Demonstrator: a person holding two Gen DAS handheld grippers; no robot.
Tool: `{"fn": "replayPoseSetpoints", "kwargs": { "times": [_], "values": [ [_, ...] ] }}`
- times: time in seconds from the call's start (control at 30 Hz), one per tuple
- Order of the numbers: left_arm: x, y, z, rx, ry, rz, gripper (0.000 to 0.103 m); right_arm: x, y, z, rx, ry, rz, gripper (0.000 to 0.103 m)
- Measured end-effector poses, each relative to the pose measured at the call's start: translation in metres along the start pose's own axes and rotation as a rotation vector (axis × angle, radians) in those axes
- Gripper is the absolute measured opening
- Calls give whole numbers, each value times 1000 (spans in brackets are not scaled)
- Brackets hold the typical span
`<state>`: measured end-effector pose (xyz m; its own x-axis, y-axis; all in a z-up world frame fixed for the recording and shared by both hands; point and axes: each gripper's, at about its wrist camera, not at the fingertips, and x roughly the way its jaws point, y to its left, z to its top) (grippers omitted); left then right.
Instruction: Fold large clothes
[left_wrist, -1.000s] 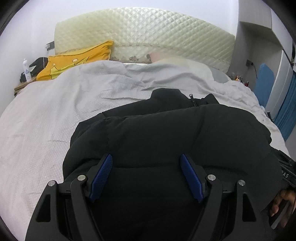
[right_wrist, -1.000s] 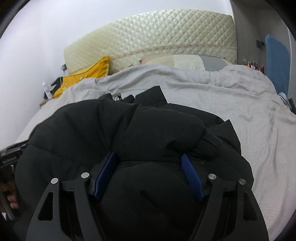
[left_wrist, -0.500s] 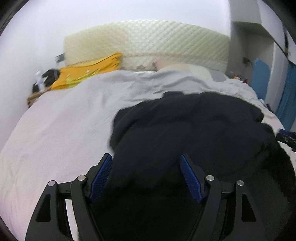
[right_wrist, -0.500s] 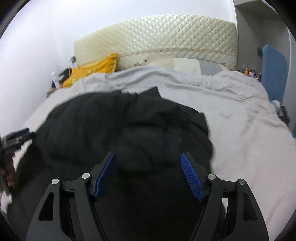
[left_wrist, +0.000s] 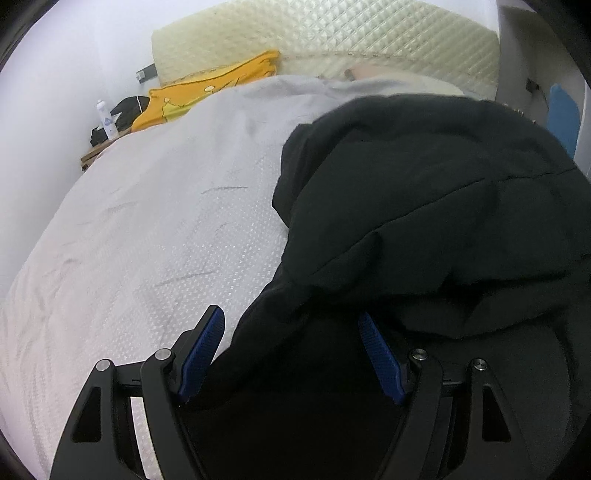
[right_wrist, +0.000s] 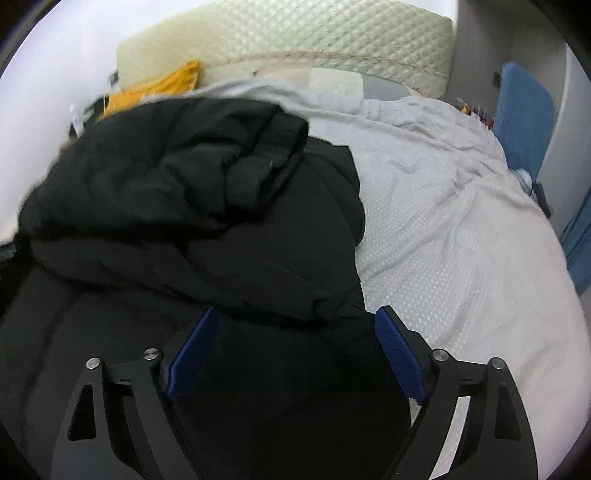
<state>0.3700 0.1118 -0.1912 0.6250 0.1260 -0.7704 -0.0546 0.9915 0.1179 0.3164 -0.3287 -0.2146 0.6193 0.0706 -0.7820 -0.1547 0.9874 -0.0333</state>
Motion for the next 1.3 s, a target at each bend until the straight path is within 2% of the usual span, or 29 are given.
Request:
{"fn": "replayPoseSetpoints", "kwargs": {
  "times": [0.07,0.13,0.23,0.3,0.4,0.67,0.83,0.97,1.13,1.3],
  "values": [
    [3,0,1,-13,-4,11,76,3,9,-2,-72,17,-34,99],
    [5,5,3,-44,-5,12,76,3,11,-6,-95,15,-54,99],
    [7,18,6,-111,-23,30,76,6,1,-8,-72,3,-136,99],
    [7,30,8,-173,-39,21,77,5,-14,-6,0,-26,-169,99],
    [7,43,10,-239,-50,-4,77,7,-37,-4,112,-41,-117,99],
    [1,52,12,-282,-84,15,77,-14,-46,3,153,-175,-128,99],
    [9,55,10,-278,-73,40,77,0,-59,5,199,-165,-99,100],
    [16,57,9,-291,-47,19,77,27,-69,1,300,-91,-54,102],
    [2,51,10,-254,-61,23,76,16,-62,-1,293,-113,-66,102],
    [-27,45,10,-239,-103,-8,76,-9,-51,2,272,-144,-20,102]
  ]
}}
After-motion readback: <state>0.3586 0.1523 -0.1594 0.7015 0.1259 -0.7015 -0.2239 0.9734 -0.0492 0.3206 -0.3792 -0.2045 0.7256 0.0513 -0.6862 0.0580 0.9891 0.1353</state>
